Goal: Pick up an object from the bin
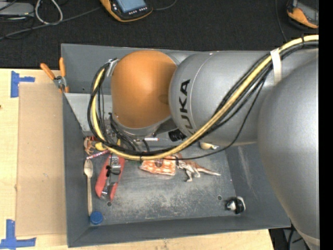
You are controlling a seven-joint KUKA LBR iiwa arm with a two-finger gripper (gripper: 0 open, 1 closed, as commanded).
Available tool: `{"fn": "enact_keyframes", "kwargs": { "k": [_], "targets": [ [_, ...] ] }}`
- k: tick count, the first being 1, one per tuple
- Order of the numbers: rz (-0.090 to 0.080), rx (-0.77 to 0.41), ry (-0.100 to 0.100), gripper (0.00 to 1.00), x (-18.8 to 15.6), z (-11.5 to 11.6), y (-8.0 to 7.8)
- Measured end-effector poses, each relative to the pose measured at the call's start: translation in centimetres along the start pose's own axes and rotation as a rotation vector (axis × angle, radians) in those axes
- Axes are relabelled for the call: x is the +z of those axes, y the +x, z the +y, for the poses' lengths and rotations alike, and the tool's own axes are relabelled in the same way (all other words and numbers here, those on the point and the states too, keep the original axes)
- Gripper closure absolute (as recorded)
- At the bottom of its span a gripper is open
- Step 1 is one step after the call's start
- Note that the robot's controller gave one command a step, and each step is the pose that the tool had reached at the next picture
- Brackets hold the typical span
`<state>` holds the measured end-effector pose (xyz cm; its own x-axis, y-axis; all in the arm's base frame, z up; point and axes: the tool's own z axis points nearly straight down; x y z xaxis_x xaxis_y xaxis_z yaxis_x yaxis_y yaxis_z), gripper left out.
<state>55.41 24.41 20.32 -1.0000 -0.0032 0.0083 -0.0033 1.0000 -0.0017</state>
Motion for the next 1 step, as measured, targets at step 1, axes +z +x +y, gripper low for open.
{"fn": "enact_keyframes", "kwargs": {
  "k": [1],
  "targets": [
    [-0.007, 0.005, -0.002, 0.0, -0.39, -0.16, -0.23]
  ]
}}
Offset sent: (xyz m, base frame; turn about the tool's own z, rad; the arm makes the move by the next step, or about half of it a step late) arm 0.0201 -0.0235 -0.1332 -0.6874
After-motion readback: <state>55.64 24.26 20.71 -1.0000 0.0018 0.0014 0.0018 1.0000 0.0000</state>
